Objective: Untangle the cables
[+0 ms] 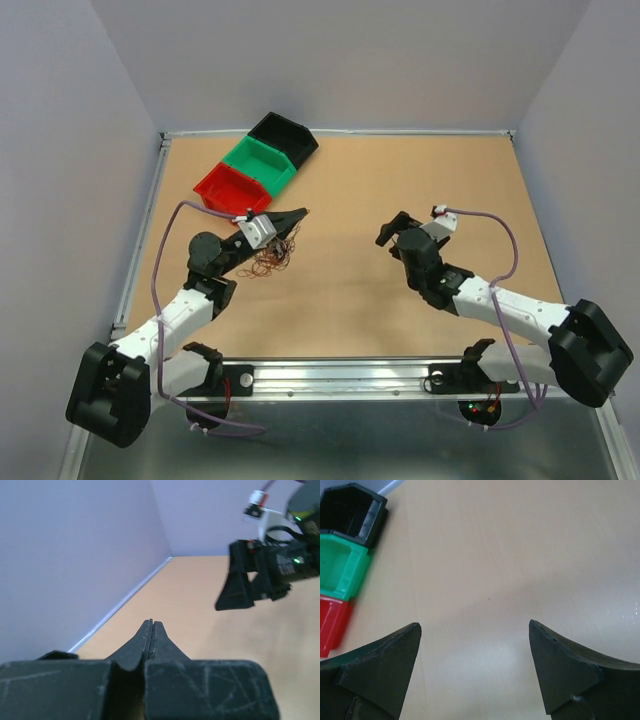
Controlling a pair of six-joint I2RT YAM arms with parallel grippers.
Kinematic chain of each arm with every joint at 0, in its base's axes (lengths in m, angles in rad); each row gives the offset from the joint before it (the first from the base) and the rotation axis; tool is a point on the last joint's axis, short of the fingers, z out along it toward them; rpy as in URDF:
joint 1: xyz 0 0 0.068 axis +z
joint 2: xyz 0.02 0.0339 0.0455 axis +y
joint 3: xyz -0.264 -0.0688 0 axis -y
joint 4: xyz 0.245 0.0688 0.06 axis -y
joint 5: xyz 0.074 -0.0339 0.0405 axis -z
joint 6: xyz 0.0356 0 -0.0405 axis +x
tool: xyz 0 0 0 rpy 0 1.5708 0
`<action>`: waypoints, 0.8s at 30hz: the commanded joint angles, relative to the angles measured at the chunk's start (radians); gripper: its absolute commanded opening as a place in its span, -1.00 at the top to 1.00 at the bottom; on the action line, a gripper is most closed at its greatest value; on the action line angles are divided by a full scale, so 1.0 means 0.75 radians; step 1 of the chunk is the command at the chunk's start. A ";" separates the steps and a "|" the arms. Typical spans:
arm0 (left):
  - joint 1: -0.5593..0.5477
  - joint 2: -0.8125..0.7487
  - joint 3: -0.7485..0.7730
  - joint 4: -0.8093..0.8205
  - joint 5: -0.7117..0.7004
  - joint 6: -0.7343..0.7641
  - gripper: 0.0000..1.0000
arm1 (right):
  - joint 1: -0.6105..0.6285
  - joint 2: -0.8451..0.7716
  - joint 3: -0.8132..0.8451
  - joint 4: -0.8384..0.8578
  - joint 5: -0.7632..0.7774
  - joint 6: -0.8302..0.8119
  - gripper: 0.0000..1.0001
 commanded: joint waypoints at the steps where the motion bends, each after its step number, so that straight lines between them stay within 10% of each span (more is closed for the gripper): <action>1: -0.044 0.087 0.059 0.073 0.338 0.001 1.00 | -0.001 -0.078 0.041 0.100 -0.246 -0.346 -0.87; 13: -0.134 0.216 0.135 -0.146 0.396 0.141 1.00 | 0.007 -0.254 -0.180 0.619 -1.055 -0.637 -0.74; 24: -0.152 0.214 0.154 -0.201 0.429 0.159 1.00 | 0.136 -0.085 -0.086 0.595 -0.956 -0.749 -0.65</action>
